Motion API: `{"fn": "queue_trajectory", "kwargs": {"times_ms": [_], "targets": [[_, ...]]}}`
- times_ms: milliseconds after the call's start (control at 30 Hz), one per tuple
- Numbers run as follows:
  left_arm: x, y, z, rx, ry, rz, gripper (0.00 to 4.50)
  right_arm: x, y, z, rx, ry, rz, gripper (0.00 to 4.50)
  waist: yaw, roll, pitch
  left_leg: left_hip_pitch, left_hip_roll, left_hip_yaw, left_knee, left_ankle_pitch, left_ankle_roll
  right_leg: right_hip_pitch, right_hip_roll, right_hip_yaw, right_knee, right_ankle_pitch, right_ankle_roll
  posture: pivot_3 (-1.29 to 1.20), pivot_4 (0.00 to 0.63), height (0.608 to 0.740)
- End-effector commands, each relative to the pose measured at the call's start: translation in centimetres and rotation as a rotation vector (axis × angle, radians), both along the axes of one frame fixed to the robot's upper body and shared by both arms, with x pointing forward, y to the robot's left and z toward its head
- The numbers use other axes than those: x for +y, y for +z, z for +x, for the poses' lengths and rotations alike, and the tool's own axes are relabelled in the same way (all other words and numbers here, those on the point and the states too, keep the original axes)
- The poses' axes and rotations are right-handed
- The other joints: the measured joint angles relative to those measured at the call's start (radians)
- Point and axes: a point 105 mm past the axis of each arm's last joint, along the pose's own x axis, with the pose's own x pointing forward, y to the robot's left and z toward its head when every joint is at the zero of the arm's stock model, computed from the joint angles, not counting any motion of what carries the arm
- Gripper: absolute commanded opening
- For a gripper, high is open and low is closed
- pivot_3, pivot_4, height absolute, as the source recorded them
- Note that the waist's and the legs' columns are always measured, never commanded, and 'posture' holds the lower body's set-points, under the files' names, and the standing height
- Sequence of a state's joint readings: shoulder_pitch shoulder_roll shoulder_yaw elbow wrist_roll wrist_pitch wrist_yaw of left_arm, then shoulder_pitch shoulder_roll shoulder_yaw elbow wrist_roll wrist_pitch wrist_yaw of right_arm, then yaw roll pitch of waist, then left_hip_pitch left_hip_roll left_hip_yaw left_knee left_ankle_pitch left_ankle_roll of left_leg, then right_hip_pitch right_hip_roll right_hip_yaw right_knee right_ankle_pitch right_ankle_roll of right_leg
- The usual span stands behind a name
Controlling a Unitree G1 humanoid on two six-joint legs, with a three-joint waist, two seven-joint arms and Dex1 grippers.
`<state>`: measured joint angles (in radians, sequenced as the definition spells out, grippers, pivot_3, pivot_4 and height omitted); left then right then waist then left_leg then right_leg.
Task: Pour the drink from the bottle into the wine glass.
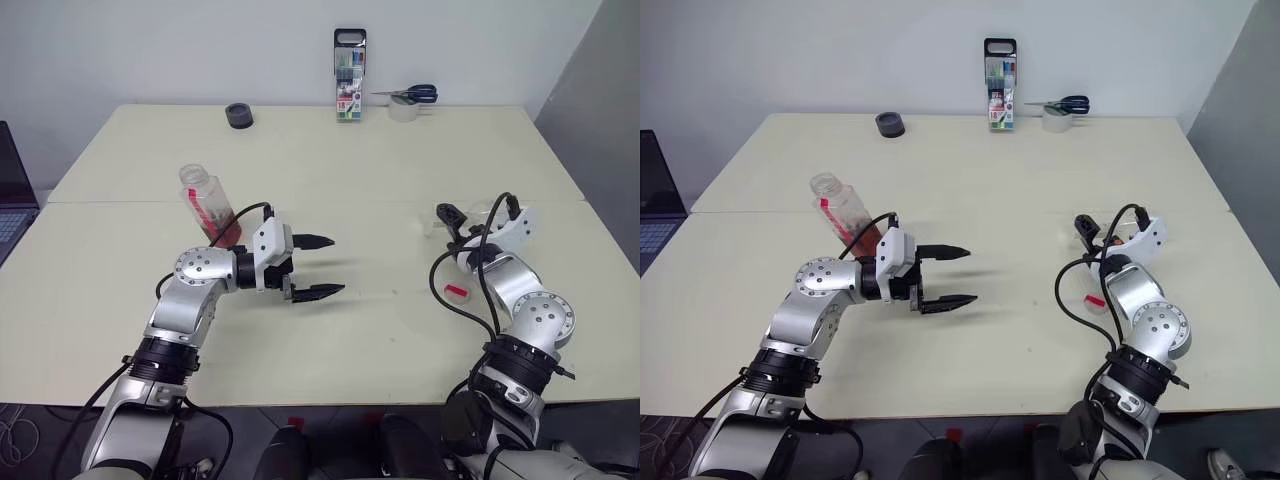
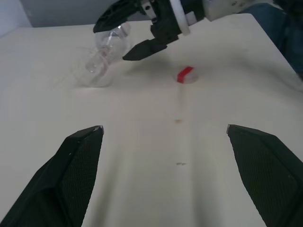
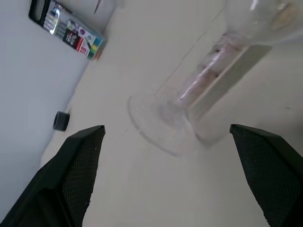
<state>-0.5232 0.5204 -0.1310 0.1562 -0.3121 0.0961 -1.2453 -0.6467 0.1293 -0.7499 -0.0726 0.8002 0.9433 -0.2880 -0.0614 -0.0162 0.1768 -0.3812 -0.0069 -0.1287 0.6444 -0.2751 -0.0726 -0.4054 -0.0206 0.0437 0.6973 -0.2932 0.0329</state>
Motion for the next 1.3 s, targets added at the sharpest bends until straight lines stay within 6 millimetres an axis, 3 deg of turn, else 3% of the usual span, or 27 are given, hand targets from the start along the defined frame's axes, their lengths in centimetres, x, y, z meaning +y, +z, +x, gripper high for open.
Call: {"fn": "queue_trajectory", "kwargs": {"times_ms": [33, 367, 833, 1200, 1300], "targets": [[0.0, 1.2, 0.2, 0.034, -0.02, -0.04, 4.46, 0.5, 2.0, 1.1, -0.091, -0.009, 0.065, 4.5, -0.004, 0.001, 0.0, 0.0, 0.0, 0.0, 0.0, 0.0, 0.0, 0.0, 0.0, 0.0, 0.0, 0.0, 0.0, 0.0, 0.15, 0.74], [0.4, 1.5, 0.8, 0.017, -0.042, -0.02, 4.46, -0.4, 1.0, 4.1, -0.081, -0.063, 0.138, 4.5, -0.014, 0.001, 0.001, 0.0, 0.0, 0.0, 0.0, 0.0, 0.0, 0.0, 0.0, 0.0, 0.0, 0.0, 0.0, 0.0, 0.15, 0.74], [0.4, 1.7, 0.9, -0.013, -0.038, -0.002, 4.46, -1.5, -2.0, 6.0, -0.043, -0.103, 0.176, 4.5, -0.022, 0.001, 0.001, 0.0, 0.0, 0.0, 0.0, 0.0, 0.0, 0.0, 0.0, 0.0, 0.0, 0.0, 0.0, 0.0, 0.15, 0.74], [0.4, 2.0, 1.0, -0.03, -0.025, 0.007, 4.5, -1.7, -2.9, 6.4, -0.03, -0.07, 0.162, 0.7, -0.023, 0.001, 0.0, 0.001, 0.0, 0.001, 0.001, 0.0, 0.0, 0.001, 0.0, 0.001, 0.0, 0.0, 0.0, 0.0, 0.15, 0.74], [0.5, 1.9, 1.0, -0.028, -0.011, 0.006, 4.5, -0.6, -1.8, 6.0, -0.094, 0.0, -0.014, 0.28, -0.021, 0.001, 0.0, 0.001, 0.0, -0.001, 0.001, 0.0, 0.0, 0.001, 0.0, 0.0, 0.0, 0.0, 0.0, 0.0, 0.15, 0.74]]}}
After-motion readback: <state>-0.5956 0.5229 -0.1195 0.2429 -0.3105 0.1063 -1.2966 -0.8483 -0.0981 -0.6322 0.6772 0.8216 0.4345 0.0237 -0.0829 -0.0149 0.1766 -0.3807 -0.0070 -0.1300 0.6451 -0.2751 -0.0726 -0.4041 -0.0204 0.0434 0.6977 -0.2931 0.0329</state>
